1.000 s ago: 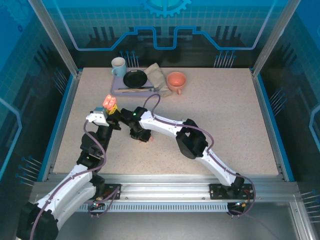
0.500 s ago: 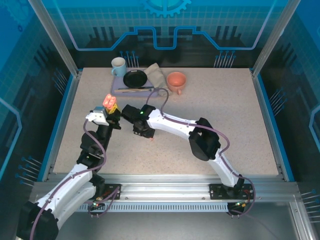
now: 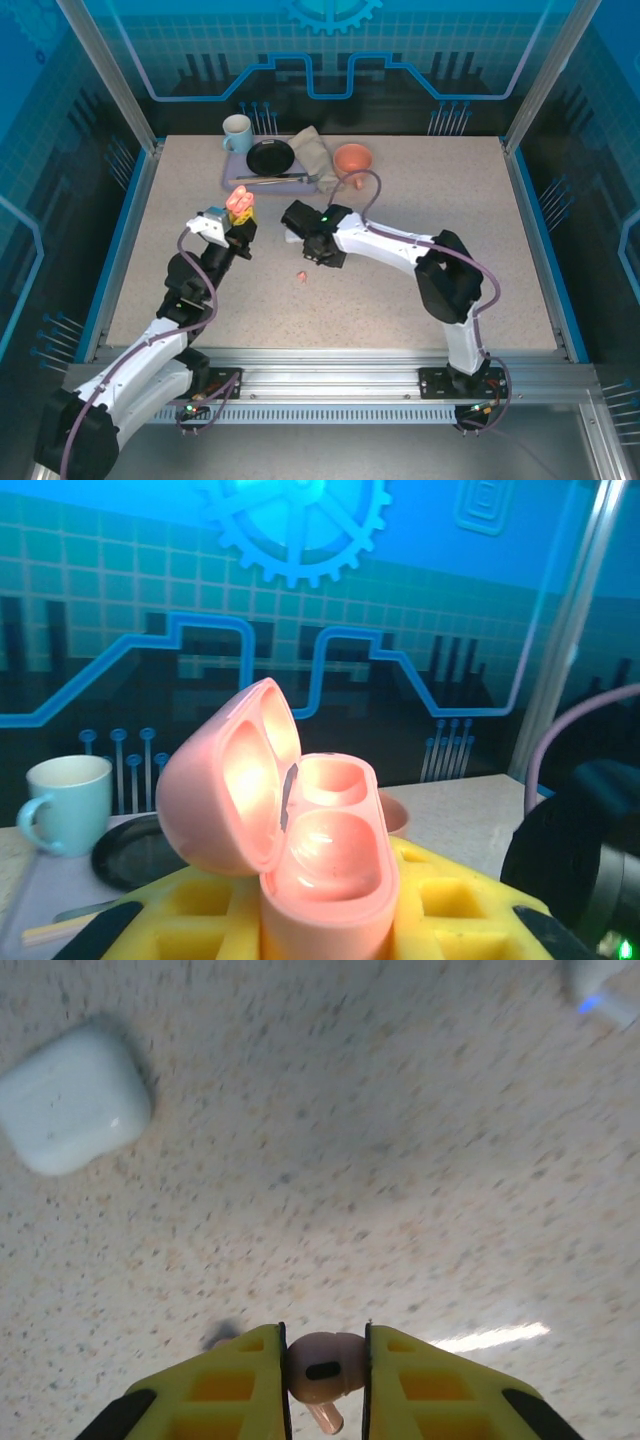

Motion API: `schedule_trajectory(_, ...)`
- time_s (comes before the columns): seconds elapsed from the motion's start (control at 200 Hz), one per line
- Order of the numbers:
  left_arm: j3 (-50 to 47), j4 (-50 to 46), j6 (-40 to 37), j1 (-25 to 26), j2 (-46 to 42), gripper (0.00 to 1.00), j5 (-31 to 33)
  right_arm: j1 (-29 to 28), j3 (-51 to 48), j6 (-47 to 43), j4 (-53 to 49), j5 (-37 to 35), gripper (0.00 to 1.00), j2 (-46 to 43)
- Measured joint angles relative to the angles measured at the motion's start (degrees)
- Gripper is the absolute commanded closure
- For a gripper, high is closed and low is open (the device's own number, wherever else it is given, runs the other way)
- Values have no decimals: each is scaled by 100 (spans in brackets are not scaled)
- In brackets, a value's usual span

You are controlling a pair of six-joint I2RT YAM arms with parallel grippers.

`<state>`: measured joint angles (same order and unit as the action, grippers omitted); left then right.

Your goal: Insert the wireless bluetooth earbuds into the charging case

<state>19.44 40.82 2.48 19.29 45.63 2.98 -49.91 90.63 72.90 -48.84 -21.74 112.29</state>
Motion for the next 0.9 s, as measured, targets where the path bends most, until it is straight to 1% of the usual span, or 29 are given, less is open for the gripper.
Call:
schedule_trajectory(0.2,201,17,0,7,352,100,-581,352,-494,-887,450,-461,78,-1228)
schedule_trajectory(0.33,297,68,-85,118,603,100,-605,433,-516,-1622,977,-664,77,-1980)
schedule_trajectory(0.425,420,107,-251,313,833,100,-533,433,-514,-2107,1421,-673,77,-2389)
schedule_trajectory(0.59,651,299,-549,647,1248,100,-269,413,-503,-2680,2063,-573,77,-2636)
schedule_trajectory(0.9,1058,807,-717,962,1991,100,286,138,-636,-3335,3532,-190,77,-2776)
